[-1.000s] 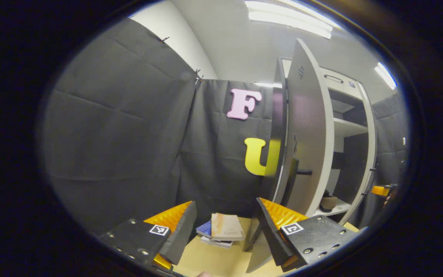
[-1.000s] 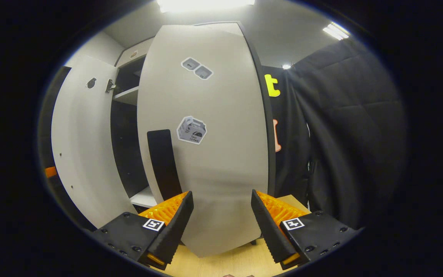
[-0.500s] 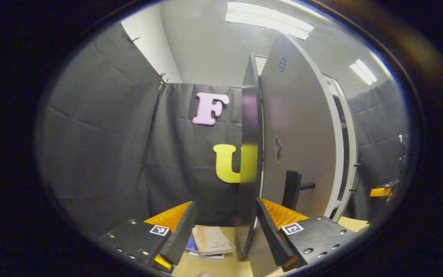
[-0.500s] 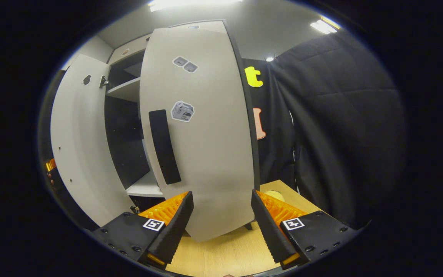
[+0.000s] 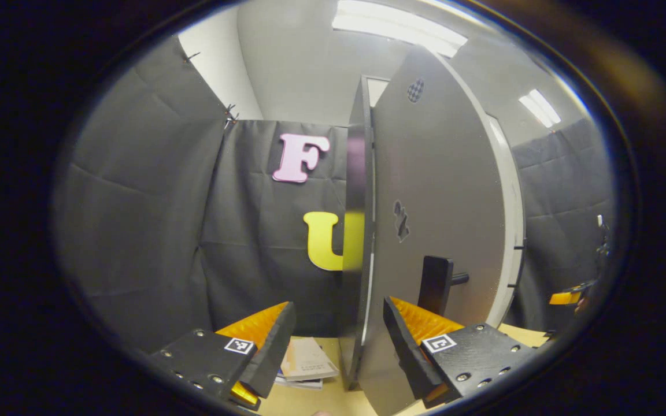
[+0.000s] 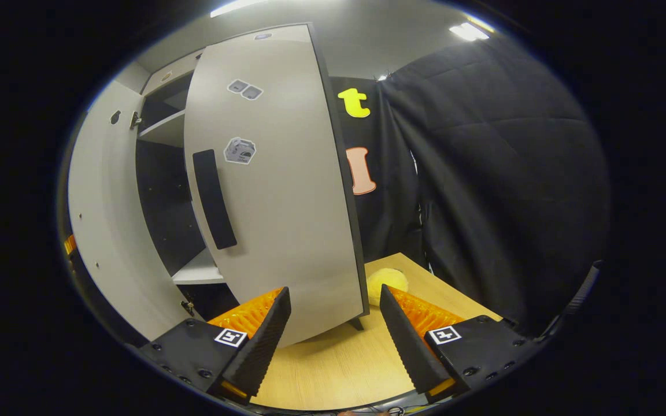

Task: Grab one shoe with the right hand and put it into the shoe cabinet, grab the other shoe with the left hand and put it into the shoe cabinet; then close the right door with the right hand and the left door with the left hand.

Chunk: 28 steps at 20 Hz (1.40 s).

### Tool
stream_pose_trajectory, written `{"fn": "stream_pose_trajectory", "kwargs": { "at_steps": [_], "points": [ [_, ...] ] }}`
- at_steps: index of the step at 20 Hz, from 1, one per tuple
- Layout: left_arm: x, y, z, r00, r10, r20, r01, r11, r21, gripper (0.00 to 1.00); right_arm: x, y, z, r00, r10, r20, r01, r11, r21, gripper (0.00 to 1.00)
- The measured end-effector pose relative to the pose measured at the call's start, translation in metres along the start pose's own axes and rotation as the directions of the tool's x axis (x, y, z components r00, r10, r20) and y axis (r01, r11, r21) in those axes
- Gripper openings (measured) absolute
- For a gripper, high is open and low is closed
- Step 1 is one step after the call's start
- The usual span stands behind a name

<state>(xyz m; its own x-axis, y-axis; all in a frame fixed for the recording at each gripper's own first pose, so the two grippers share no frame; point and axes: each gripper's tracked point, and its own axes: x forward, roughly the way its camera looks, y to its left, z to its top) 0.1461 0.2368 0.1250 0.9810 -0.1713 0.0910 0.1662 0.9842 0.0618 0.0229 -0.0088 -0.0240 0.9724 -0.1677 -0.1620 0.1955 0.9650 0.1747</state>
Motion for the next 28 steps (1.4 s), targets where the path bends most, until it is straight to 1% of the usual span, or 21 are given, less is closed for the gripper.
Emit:
{"fn": "stream_pose_trajectory", "kwargs": {
  "at_steps": [1, 2, 4, 5, 7, 8, 11, 13, 14, 15, 17, 18, 19, 22, 25, 27, 28],
  "points": [
    [0.007, -0.013, 0.000, 1.000, -0.020, -0.007, 0.020, 1.000, -0.013, 0.82, 0.000, -0.001, -0.001, 1.000, 0.001, -0.002, -0.001, 1.000, -0.004, 0.98],
    [0.010, -0.031, -0.009, 0.999, -0.044, -0.024, 0.043, 0.998, -0.035, 0.89, 0.000, -0.001, -0.003, 1.000, 0.006, -0.003, -0.006, 1.000, -0.007, 0.98],
    [0.012, -0.056, -0.020, 0.997, -0.069, -0.024, 0.067, 0.993, -0.093, 0.92, 0.000, 0.001, -0.007, 1.000, 0.019, -0.012, -0.020, 1.000, -0.012, 0.98],
    [0.014, -0.060, -0.019, 0.997, -0.071, -0.020, 0.068, 0.991, -0.117, 0.86, -0.001, 0.001, -0.009, 1.000, 0.022, -0.016, -0.022, 1.000, -0.014, 0.98],
    [0.014, -0.070, -0.020, 0.998, -0.068, -0.018, 0.065, 0.988, -0.138, 0.98, -0.001, -0.005, -0.008, 1.000, 0.022, -0.017, -0.022, 1.000, -0.016, 0.98],
    [0.016, -0.076, -0.022, 0.997, -0.071, -0.028, 0.067, 0.988, -0.141, 0.92, -0.002, -0.009, -0.008, 1.000, 0.021, -0.015, -0.021, 1.000, -0.015, 0.98],
    [0.027, -0.101, -0.029, 0.994, -0.091, -0.055, 0.084, 0.988, -0.131, 0.92, -0.002, -0.024, -0.007, 1.000, 0.016, -0.012, -0.016, 1.000, -0.013, 0.98],
    [0.039, -0.120, -0.033, 0.993, -0.100, -0.069, 0.090, 0.988, -0.128, 0.96, 0.002, -0.036, -0.005, 1.000, 0.017, -0.019, -0.018, 1.000, -0.008, 0.98],
    [0.043, -0.132, -0.036, 0.991, -0.110, -0.074, 0.099, 0.987, -0.129, 0.95, 0.005, -0.043, -0.003, 1.000, 0.018, -0.022, -0.018, 1.000, -0.006, 0.98],
    [0.048, -0.149, -0.037, 0.990, -0.123, -0.074, 0.112, 0.985, -0.133, 0.89, 0.006, -0.051, 0.000, 1.000, 0.018, -0.022, -0.018, 1.000, -0.004, 0.98],
    [0.054, -0.181, -0.046, 0.983, -0.154, -0.104, 0.140, 0.982, -0.129, 0.89, 0.008, -0.068, 0.008, 1.000, 0.014, -0.020, -0.014, 1.000, -0.001, 0.98],
    [0.053, -0.191, -0.050, 0.982, -0.140, -0.125, 0.126, 0.986, -0.112, 0.89, 0.009, -0.074, 0.012, 1.000, 0.016, -0.021, -0.016, 1.000, 0.007, 0.98],
    [0.050, -0.196, -0.050, 0.983, -0.123, -0.134, 0.112, 0.990, -0.089, 0.83, 0.009, -0.081, 0.017, 1.000, 0.023, -0.019, -0.023, 1.000, 0.013, 0.98],
    [0.038, -0.209, -0.045, 0.988, -0.076, -0.136, 0.070, 0.996, -0.048, 0.83, 0.021, -0.100, 0.031, 0.999, 0.047, 0.000, -0.047, 0.999, -0.008, 0.98],
    [0.012, -0.207, -0.039, 0.995, 0.012, -0.101, -0.017, 0.999, -0.051, 0.82, 0.040, -0.101, 0.045, 0.994, 0.107, 0.027, -0.106, 0.994, -0.038, 0.98],
    [-0.011, -0.203, -0.029, 0.994, 0.093, -0.058, -0.097, 0.993, -0.070, 0.95, 0.051, -0.097, 0.057, 0.985, 0.163, 0.062, -0.159, 0.985, -0.066, 0.98],
    [-0.023, -0.202, -0.027, 0.991, 0.133, -0.033, -0.135, 0.988, -0.077, 0.94, 0.055, -0.093, 0.063, 0.978, 0.188, 0.085, -0.182, 0.980, -0.079, 0.98]
  ]
}}
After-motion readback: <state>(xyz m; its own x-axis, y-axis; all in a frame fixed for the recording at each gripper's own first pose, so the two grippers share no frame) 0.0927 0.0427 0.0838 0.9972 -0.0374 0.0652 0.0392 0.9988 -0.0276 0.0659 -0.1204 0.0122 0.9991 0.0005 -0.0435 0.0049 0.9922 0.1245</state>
